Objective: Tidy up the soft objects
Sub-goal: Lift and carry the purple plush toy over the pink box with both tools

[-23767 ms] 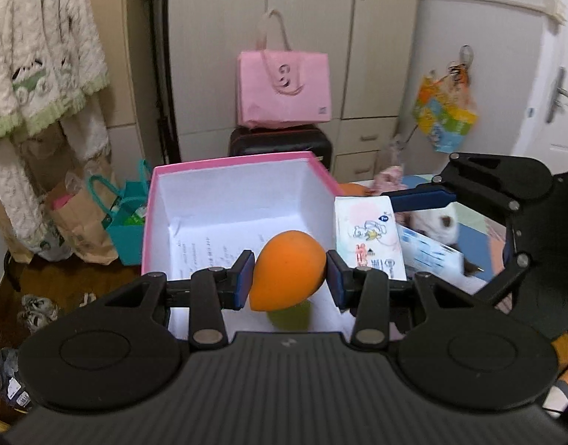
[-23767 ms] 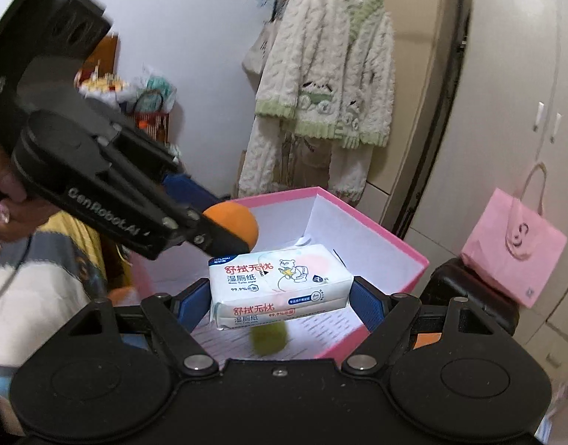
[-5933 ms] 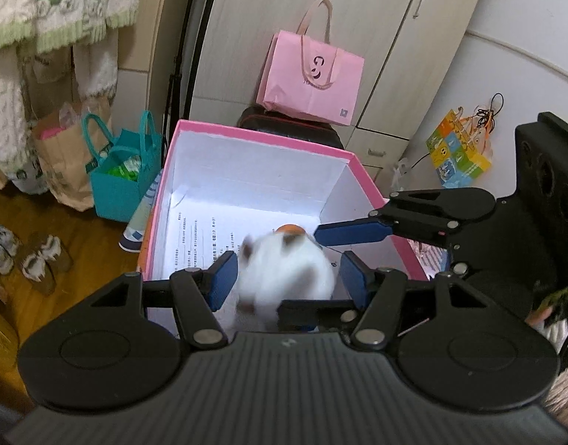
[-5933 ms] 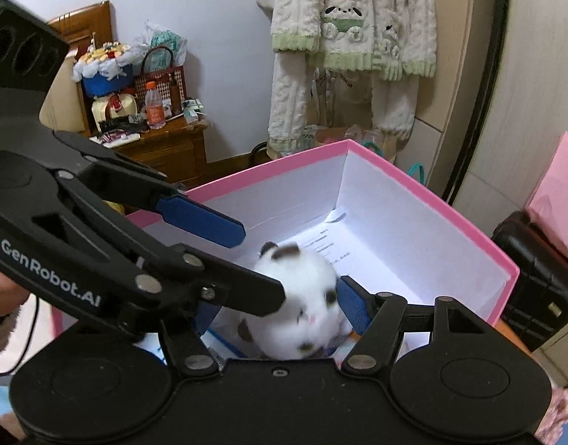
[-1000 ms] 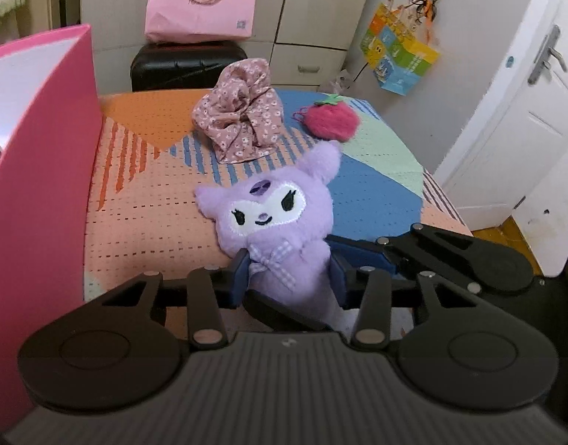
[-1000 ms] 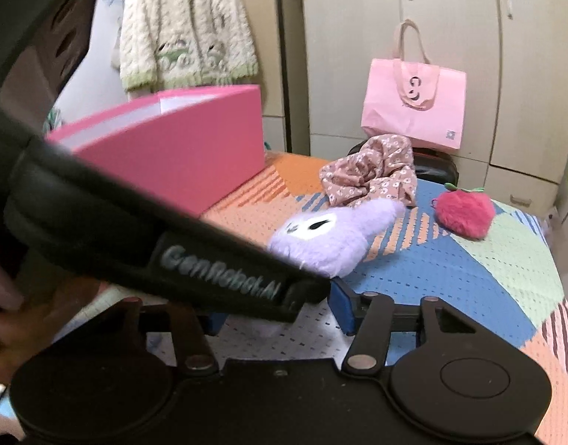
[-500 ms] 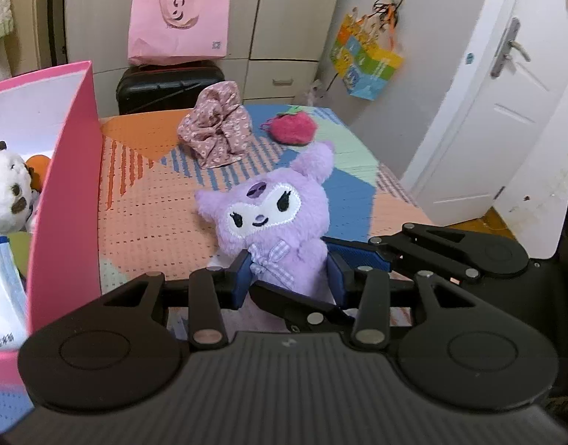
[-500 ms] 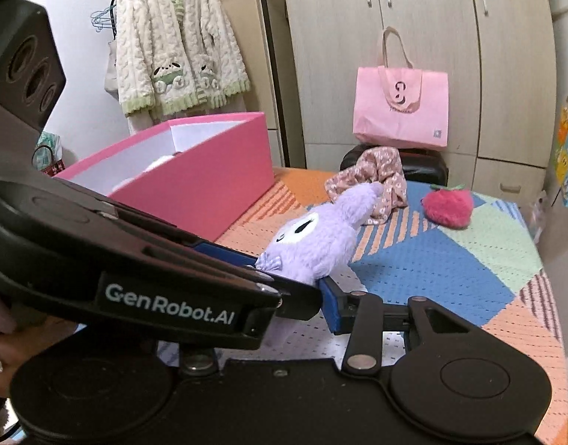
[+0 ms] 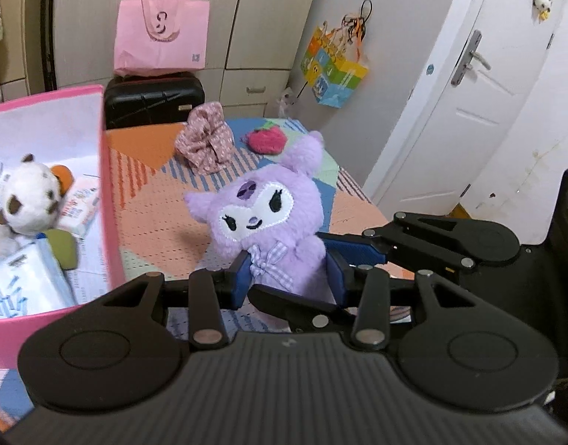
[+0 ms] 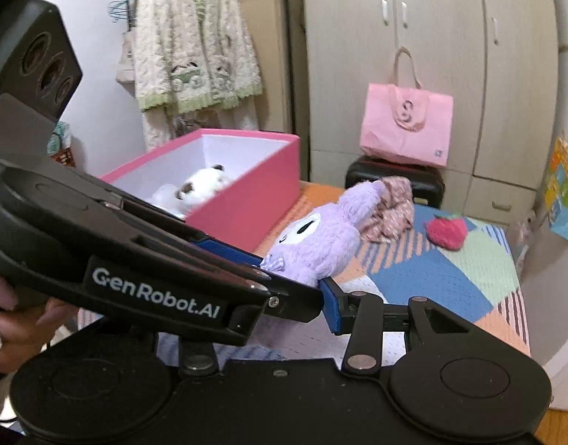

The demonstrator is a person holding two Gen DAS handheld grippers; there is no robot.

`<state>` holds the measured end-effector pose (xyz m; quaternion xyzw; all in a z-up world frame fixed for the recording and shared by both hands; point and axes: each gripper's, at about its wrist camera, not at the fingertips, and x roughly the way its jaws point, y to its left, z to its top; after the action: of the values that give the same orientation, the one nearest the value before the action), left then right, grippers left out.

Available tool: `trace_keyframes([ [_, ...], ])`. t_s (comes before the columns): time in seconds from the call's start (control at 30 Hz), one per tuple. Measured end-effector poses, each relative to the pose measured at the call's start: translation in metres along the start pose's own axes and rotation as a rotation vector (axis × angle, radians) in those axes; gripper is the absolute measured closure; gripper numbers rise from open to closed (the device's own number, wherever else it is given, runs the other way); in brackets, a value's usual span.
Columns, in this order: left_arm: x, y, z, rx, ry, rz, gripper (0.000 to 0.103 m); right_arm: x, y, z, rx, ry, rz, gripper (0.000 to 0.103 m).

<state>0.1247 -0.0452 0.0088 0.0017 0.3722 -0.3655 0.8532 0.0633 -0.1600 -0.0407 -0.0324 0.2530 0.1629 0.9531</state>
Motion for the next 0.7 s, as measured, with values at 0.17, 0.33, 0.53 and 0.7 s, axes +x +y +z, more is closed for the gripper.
trace_keyframes([
  [0.17,-0.036,0.017,0.007,-0.027,-0.03,0.008,0.062,-0.01,0.028,0.022,-0.099,-0.052,0.026,0.054],
  [0.33,-0.068,0.041,0.015,-0.055,-0.09,0.05,0.062,-0.003,0.049,0.051,-0.151,-0.099,0.072,0.054],
  [0.53,-0.093,0.079,0.022,-0.107,-0.134,0.062,0.062,0.014,0.074,0.079,-0.18,-0.131,0.115,0.054],
  [0.7,-0.084,0.112,0.022,-0.153,-0.135,0.082,0.062,0.045,0.083,0.089,-0.154,-0.125,0.151,0.054],
])
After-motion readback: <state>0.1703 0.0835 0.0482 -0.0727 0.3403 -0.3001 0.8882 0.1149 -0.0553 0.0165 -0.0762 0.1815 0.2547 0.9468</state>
